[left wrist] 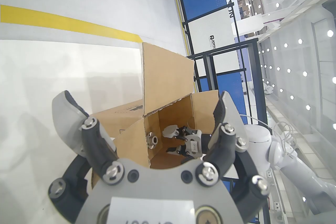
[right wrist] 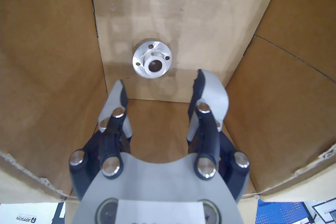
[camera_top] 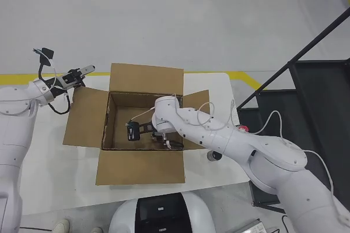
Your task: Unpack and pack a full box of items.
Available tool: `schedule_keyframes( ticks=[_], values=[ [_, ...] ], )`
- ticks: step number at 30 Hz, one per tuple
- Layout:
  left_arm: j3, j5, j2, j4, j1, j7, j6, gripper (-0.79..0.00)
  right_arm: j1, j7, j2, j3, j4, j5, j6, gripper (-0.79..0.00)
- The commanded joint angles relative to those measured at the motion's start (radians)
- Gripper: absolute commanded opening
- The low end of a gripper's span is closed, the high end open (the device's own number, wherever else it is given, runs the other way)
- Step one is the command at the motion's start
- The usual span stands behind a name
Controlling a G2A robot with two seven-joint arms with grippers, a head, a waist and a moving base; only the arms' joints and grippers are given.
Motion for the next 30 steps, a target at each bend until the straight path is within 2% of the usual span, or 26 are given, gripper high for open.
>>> schedule_keyframes(
  ticks=[1, 7, 11, 15, 23, 27, 30],
  values=[
    [0.0, -0.001, 0.0, 0.0, 0.0, 0.0, 0.0, 0.0, 0.001, -0.019, -0.001, 0.012, 0.001, 0.002, -0.01, 0.0],
    [0.0, -0.001, 0.0, 0.0, 0.0, 0.0, 0.0, 0.0, 0.006, -0.069, 0.031, 0.085, -0.124, 0.041, -0.108, 0.0],
    [0.0, -0.001, 0.0, 0.0, 0.0, 0.0, 0.0, 0.0, -0.022, -0.032, 0.082, 0.163, -0.284, 0.092, -0.154, 0.0],
    [0.0, -0.001, 0.0, 0.0, 0.0, 0.0, 0.0, 0.0, -0.085, 0.041, 0.144, 0.267, -0.456, 0.149, -0.149, 0.0],
    [0.0, -0.001, 0.0, 0.0, 0.0, 0.0, 0.0, 0.0, -0.314, 0.11, 0.267, 0.559, -0.734, 0.256, -0.082, 0.0],
    [0.0, -0.001, 0.0, 0.0, 0.0, 0.0, 0.0, 0.0, -0.487, 0.089, 0.321, 0.737, -0.83, 0.245, -0.055, 0.0],
    [0.0, -0.001, 0.0, 0.0, 0.0, 0.0, 0.0, 0.0, -0.624, 0.063, 0.355, 0.869, -0.887, 0.237, -0.076, 0.0]
  ],
)
